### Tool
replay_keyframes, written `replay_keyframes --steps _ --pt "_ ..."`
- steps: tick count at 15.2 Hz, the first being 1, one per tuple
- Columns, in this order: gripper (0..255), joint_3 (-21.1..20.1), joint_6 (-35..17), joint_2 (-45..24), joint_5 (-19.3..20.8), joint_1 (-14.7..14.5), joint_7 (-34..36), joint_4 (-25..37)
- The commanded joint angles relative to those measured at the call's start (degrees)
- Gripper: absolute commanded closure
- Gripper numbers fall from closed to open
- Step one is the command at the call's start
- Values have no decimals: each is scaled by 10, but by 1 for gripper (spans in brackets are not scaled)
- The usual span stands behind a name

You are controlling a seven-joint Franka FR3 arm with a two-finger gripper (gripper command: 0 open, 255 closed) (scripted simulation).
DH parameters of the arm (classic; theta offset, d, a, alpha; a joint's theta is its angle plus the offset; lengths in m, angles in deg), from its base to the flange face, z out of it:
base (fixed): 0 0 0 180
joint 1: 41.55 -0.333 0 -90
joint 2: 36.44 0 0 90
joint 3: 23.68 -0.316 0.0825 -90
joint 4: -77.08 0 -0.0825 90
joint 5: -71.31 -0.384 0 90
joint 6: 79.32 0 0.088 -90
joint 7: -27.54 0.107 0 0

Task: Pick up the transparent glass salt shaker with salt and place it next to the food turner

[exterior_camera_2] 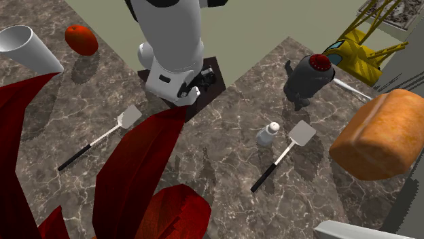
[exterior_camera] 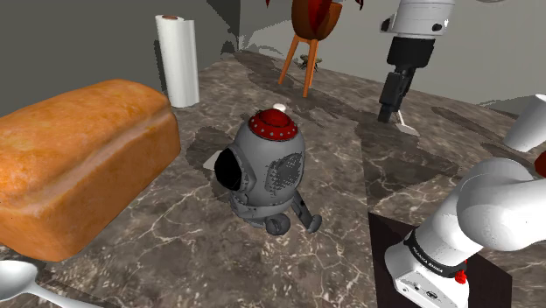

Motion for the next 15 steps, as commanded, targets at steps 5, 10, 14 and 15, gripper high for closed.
replay_keyframes --steps 5,10,14,15 --pt "0 -40 -17 -70 -34 -8 51 51" --pt "0 -86 -33 -164 -62 -15 115 129" --pt "0 -120 -40 -245 -72 -18 167 203" --pt "0 -128 -41 -266 -73 -19 180 223"
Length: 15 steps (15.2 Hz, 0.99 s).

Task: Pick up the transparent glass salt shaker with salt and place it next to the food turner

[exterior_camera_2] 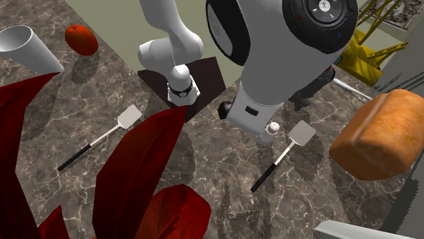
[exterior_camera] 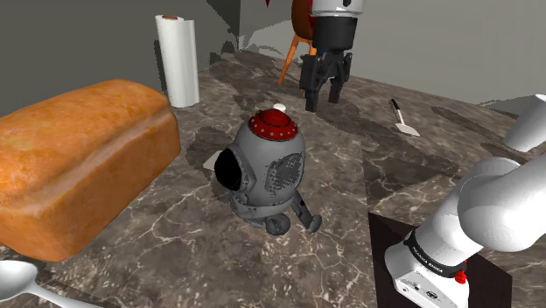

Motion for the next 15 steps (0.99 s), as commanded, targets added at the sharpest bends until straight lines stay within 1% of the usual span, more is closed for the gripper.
replay_keyframes --steps 1,5,6,13,15 --pt "0 -17 -1 -48 0 -1 28 47" --pt "0 -45 2 -138 7 -9 84 140" --pt "0 -48 3 -148 8 -10 90 151" --pt "0 -51 -55 -131 1 -14 84 76" --pt "0 -51 -55 -131 1 -14 84 76"
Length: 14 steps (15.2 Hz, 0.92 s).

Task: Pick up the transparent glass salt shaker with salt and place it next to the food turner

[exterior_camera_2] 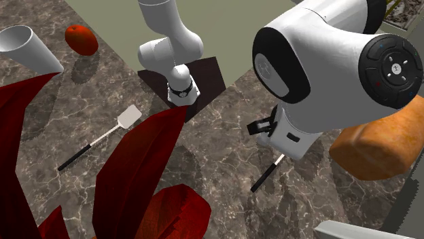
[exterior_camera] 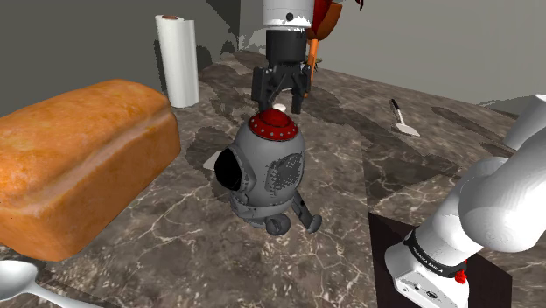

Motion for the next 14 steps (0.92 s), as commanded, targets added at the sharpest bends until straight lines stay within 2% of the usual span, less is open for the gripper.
replay_keyframes --steps 1,6,7,14 --pt "0 0 -3 1 0 0 0 -3" --pt "0 0 -3 1 0 0 0 -3" --pt "255 0 -3 1 0 0 0 -3" --pt "255 0 -3 0 0 0 0 -3"
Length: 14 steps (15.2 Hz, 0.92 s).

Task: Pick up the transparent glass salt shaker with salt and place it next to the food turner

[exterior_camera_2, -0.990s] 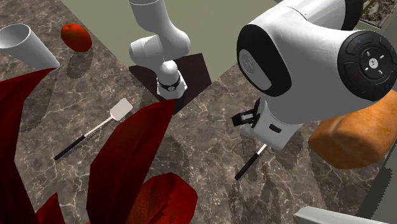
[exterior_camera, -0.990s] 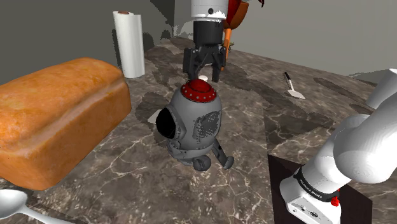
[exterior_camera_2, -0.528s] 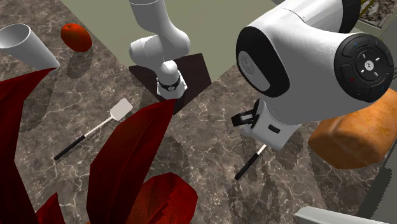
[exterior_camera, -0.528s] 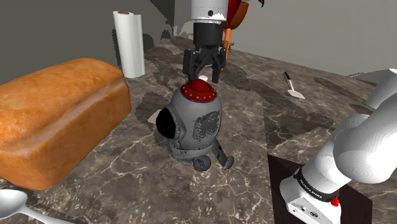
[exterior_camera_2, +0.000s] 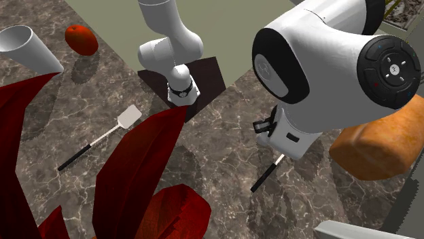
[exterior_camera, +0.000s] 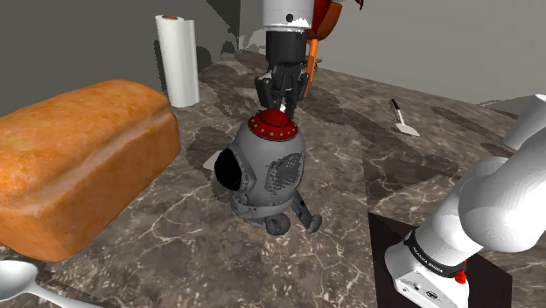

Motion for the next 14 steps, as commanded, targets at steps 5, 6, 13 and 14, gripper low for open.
replay_keyframes --steps 5,6,13,14 --pt "255 1 23 -1 1 1 3 23" --pt "255 1 30 -1 1 1 4 31" --pt "255 3 84 -9 3 2 13 93" --pt "255 3 92 -10 3 2 14 102"
